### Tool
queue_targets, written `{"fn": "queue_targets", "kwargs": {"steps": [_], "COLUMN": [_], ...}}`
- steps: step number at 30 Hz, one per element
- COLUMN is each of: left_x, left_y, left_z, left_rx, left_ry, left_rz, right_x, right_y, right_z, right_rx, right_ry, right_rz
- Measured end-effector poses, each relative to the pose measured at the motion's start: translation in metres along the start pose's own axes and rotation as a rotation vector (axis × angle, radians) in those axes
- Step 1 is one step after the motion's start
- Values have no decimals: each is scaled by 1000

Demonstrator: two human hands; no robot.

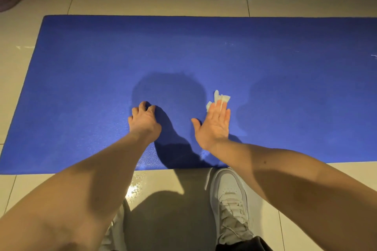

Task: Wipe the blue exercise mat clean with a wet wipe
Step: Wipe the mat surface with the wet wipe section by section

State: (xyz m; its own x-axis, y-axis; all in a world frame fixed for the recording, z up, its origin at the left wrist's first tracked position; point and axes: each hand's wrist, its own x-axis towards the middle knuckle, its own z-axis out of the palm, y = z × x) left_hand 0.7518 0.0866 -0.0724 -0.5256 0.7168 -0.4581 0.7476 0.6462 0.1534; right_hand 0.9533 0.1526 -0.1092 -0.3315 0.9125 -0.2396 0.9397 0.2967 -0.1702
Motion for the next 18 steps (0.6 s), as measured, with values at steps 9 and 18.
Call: {"fn": "queue_targets", "kwargs": {"steps": [9,18], "left_x": [-5,-23], "left_y": [3,3], "left_z": [2,5], "left_rx": [10,17], "left_ry": [-9,-29], "left_rz": [3,28], "right_x": [-15,-16], "right_y": [-11,26], "right_z": [8,-3], "right_rx": [-179,-152], "right_ry": [-177,-102], "right_rz": [-531,42]}}
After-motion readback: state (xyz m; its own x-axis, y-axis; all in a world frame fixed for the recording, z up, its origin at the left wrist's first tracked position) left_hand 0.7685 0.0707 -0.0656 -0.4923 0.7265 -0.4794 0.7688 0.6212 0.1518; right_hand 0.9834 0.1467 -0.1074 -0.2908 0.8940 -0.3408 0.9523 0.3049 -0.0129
